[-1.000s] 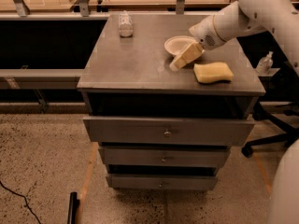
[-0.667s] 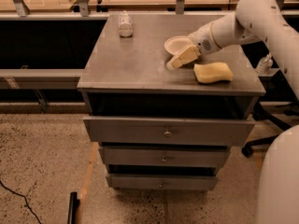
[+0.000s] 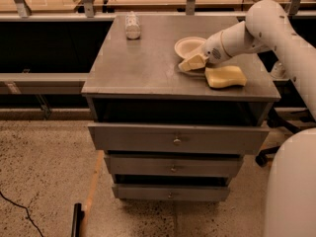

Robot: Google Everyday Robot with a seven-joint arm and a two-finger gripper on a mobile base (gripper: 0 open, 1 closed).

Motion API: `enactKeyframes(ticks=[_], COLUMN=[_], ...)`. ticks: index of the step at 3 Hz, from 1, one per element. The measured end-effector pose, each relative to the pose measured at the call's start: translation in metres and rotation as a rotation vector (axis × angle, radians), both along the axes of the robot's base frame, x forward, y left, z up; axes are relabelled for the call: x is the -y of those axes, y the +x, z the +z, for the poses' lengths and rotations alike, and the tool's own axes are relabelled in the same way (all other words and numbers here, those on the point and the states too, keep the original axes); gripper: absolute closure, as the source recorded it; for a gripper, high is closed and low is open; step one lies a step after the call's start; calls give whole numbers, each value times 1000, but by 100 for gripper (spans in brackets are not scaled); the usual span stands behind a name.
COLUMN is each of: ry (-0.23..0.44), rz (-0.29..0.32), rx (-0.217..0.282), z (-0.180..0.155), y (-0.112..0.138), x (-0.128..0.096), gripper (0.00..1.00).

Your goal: Move paper bowl near blue plastic bottle

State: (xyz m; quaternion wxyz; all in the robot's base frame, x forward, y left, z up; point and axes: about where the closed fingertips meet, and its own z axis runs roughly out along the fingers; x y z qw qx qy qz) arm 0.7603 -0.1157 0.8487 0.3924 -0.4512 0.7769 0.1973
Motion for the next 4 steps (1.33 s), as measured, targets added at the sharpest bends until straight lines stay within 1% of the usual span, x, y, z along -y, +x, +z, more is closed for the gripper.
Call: enactKeyframes(ticks=[1, 2, 3, 4], ry=[-48, -78, -79, -69], rz=[18, 73, 139, 191], rx=[63, 160, 222, 264], z=[0, 9, 20, 27], y=[9, 29, 48, 64], x=[-15, -45, -83, -114], gripper=[78, 99, 100, 100])
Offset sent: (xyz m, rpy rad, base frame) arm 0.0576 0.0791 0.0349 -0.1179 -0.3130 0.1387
